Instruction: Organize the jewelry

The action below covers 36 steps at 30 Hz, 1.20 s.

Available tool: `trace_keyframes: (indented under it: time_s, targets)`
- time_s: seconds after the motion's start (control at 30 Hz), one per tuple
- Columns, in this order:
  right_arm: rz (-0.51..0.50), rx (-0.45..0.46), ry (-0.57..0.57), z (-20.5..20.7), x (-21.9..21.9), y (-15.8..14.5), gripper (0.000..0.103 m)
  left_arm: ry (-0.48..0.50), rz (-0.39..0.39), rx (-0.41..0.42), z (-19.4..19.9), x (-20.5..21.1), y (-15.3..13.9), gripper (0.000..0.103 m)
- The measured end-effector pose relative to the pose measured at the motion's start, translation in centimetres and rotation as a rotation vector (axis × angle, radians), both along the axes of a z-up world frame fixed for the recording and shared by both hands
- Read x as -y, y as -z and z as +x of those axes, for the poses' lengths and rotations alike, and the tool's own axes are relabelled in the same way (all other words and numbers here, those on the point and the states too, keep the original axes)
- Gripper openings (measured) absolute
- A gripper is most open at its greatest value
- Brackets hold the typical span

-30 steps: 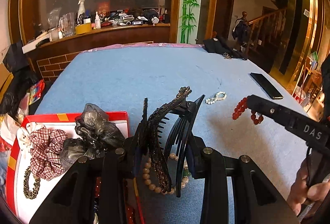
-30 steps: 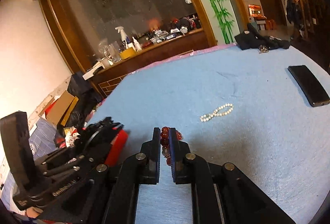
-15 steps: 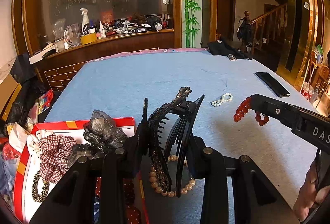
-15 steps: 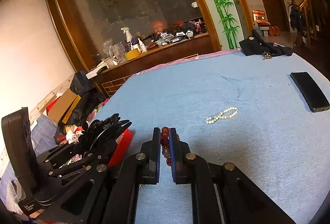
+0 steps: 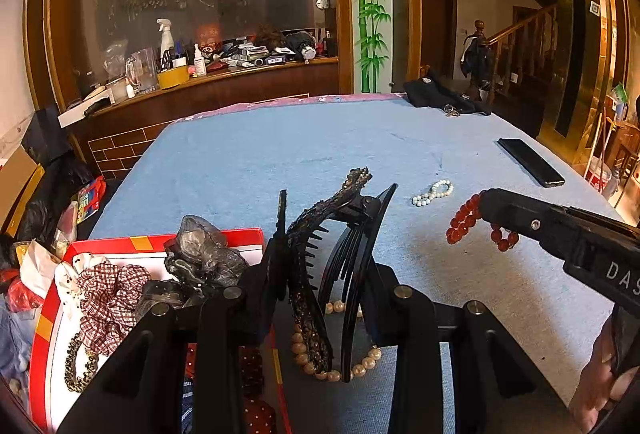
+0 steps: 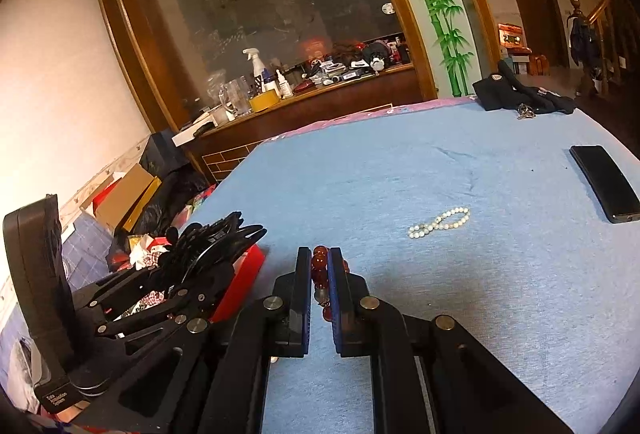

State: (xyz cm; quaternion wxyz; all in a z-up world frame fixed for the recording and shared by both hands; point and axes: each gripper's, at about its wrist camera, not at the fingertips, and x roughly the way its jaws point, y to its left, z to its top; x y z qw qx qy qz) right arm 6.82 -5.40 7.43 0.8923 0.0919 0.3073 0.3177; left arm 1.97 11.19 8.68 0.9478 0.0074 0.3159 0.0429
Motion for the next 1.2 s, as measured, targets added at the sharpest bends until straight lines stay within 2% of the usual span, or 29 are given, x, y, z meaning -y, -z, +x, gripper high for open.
trace_keyframes:
  time_s: [0.37,0.57,0.8,1.03,1.2]
  targets:
    - [-0.008,0.007,-0.011,-0.3,-0.3,0.1,0.009,0.001,-0.002,0.003,-0.1,0.0,-0.1,0.034]
    - [-0.013,0.003,0.025,-0.4,0.1,0.2,0.009,0.011,-0.019,0.013,-0.5,-0.2,-0.3,0.034]
    - [-0.009,0.012,0.125,-3.7,2.7,0.1,0.009,0.060,0.005,-0.002,-0.7,1.1,0.3,0.034]
    - [-0.052,-0.029,0.151,-7.2,5.6,1.3,0.008,0.108,0.003,0.013,-1.4,2.3,0.3,0.034]
    - [-0.057,-0.023,0.167,-9.2,7.5,0.7,0.008,0.117,0.024,0.044,-1.8,2.8,0.3,0.034]
